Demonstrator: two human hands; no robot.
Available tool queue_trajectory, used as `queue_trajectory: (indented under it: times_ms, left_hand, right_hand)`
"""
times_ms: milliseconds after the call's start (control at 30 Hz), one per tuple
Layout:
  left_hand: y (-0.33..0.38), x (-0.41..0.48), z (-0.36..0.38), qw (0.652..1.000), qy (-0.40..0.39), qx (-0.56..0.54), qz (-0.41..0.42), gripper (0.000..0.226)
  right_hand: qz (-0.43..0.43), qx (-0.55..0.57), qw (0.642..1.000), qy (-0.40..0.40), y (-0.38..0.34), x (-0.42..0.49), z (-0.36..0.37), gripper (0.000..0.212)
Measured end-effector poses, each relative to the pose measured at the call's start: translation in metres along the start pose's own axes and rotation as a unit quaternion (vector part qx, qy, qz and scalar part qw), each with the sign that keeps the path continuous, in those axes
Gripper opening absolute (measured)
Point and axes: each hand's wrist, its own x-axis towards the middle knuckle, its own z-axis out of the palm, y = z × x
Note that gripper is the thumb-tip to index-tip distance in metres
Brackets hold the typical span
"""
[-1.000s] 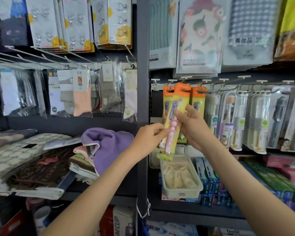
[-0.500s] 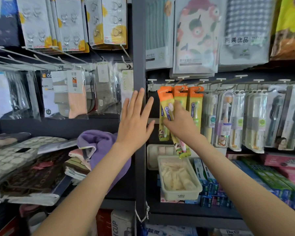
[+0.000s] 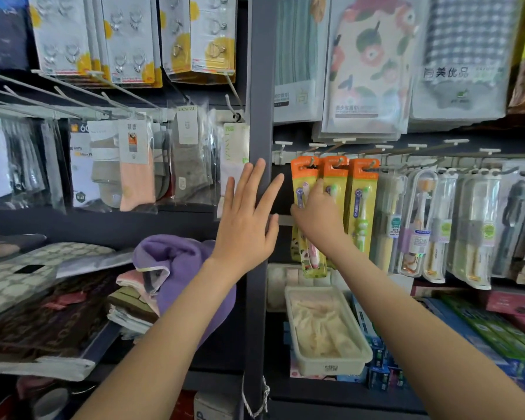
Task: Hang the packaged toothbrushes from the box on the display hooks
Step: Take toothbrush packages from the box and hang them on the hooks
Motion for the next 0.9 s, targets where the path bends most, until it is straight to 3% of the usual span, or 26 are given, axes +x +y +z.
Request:
queue_trajectory:
  times_ms: [233, 433, 567, 633, 733, 900]
  left_hand:
    - [-0.001, 0.000, 0.000, 1.000, 0.001, -0.025, 0.000, 0.055]
    - [0.008, -0.010, -0.001, 0.999, 0.007, 0.015, -0.031, 0.062]
    - [0.064, -0.066, -0.006, 0.998, -0.016, -0.007, -0.066, 0.054]
    - [0.112, -0.108, -0.008, 0.992, -0.065, -0.067, -0.086, 0.049]
    - [0.186, -0.177, -0.010, 0.960, -0.207, -0.158, -0.103, 0.046]
    - [0.290, -0.284, -0.010, 0.859, -0.452, -0.192, -0.144, 0.037]
  right_hand:
    - [0.015, 0.005, 1.000, 0.013, 0.005, 0.000, 0.020, 0.085]
    - [-0.038, -0.041, 0.998, 0.011, 0.016, -0.053, -0.002, 0.067]
    - [-0.066, -0.050, 0.995, -0.053, 0.051, -0.121, -0.027, 0.068]
    - [-0.054, -0.044, 0.993, -0.090, 0.079, -0.161, -0.035, 0.065]
    - [-0.029, -0.040, 0.988, -0.145, 0.133, -0.223, -0.042, 0.061]
    - [0.047, -0.057, 0.960, -0.269, 0.244, -0.331, -0.050, 0.060]
